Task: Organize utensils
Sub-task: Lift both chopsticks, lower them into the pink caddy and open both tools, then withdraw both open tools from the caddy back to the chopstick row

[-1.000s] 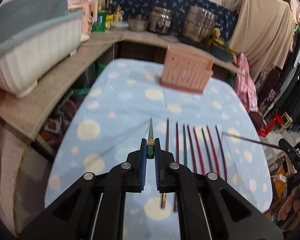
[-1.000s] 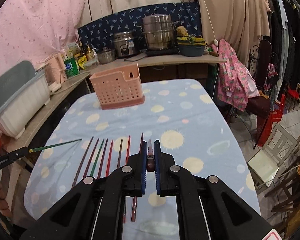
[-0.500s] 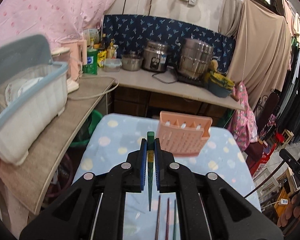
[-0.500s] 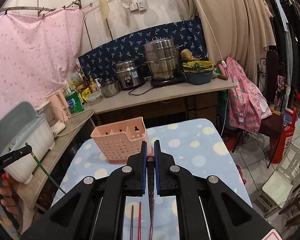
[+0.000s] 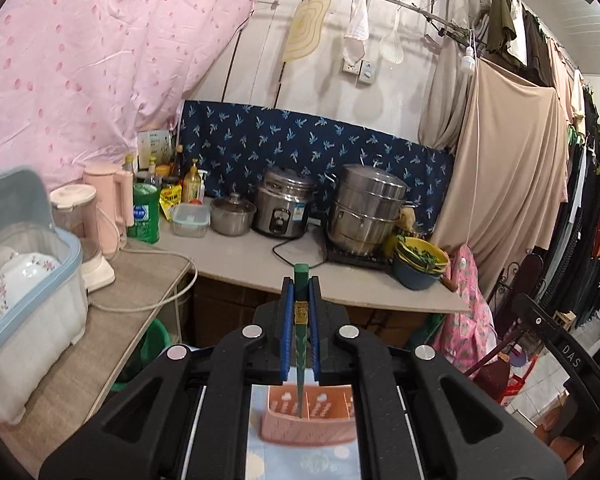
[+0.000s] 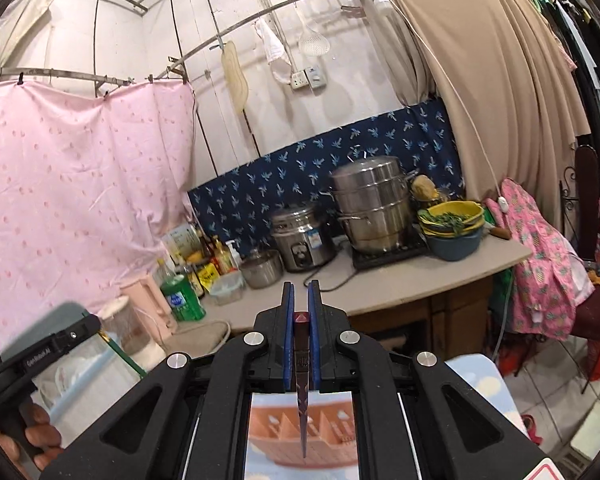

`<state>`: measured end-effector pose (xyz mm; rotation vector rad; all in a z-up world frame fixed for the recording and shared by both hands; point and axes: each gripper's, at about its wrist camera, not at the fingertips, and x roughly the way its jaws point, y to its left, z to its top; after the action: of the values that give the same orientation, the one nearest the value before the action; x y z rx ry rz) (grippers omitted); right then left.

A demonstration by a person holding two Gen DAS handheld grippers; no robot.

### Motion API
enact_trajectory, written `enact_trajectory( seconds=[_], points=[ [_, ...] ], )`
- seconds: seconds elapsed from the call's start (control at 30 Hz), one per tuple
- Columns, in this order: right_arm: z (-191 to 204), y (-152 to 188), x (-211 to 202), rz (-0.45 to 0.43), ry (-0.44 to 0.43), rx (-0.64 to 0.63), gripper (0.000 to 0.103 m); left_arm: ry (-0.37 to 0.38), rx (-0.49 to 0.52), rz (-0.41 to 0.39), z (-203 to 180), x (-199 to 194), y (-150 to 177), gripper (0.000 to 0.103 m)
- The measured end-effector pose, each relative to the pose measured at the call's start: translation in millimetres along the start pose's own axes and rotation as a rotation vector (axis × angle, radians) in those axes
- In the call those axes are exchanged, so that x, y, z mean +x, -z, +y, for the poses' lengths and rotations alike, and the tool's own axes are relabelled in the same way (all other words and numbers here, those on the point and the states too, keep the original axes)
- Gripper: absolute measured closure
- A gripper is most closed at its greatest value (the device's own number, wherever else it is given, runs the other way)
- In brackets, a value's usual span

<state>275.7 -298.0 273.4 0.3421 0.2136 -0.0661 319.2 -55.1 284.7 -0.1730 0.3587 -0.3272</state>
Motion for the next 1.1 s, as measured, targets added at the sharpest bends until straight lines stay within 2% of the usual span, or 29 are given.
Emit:
enact_trajectory(
  seconds=[0.1,0.3,0.57,0.63,0.7,0.8,0.9,0.93,1.0,1.1],
  points=[
    [4,5,26,0.016,-0.002,0.002,0.096,-0.025,0.019,0.001,-4,21,-1,0.096],
    [-4,39,68,0.094,0.020,0.001,0.096,-0.033,0.020,0.078,5,57,19,0.096],
    [-22,73,92,0.180,0.057,0.011,0.095,-0.044,0.007,0.178,20,89,52,0.096],
    [-23,72,86,0.168,0.062,0.015,0.090,-0.058,0.006,0.180,22,89,56,0.090],
    [-25,69,78,0.150,0.061,0.018,0.081,-0.075,-0.002,0.173,24,84,57,0.061],
    [-25,63,57,0.115,0.054,0.022,0.066,-0.084,-0.003,0.152,27,69,58,0.055],
    [-24,62,29,0.092,0.049,0.013,0.055,-0.096,0.013,0.150,26,51,62,0.054],
    [-23,64,19,0.085,0.049,0.007,0.054,-0.099,0.019,0.152,26,44,65,0.053],
    [-23,71,-3,0.081,0.050,-0.002,0.045,-0.111,0.032,0.159,26,27,73,0.053],
    [-24,86,-30,0.099,0.053,-0.014,0.040,-0.123,0.038,0.176,28,6,85,0.047]
  ],
)
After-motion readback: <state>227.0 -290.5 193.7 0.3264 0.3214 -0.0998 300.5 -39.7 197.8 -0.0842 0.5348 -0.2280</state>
